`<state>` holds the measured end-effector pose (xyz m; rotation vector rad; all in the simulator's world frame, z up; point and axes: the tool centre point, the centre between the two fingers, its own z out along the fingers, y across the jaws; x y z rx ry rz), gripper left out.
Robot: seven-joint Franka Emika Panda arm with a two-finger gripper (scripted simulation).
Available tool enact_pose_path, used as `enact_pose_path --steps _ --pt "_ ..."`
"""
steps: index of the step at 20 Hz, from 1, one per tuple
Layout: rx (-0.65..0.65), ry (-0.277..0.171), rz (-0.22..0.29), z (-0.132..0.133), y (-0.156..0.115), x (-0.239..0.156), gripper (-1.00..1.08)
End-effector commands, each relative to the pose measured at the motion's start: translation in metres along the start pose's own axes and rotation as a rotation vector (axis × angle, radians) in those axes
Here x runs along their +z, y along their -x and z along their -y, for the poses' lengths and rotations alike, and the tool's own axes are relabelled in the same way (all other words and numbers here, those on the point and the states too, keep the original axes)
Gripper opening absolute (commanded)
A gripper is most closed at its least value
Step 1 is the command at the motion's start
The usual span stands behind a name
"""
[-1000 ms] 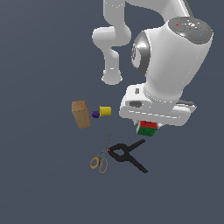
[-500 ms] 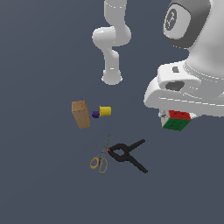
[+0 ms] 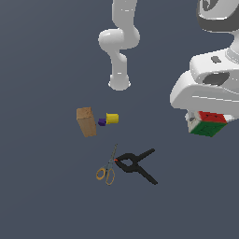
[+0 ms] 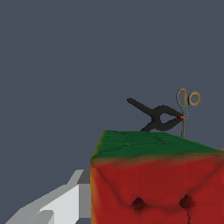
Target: Pick up a designated object from a clutter of objects.
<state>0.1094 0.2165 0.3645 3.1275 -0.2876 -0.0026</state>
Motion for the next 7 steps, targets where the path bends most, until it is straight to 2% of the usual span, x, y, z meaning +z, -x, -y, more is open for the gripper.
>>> enact_pose_path --steps 1,7 --pt "0.001 -0.001 -0.002 0.0037 -0.001 -0.0053 -1.0" --pt "0.0 -0.001 -0.002 0.0067 -0.0018 -0.0082 -1.0"
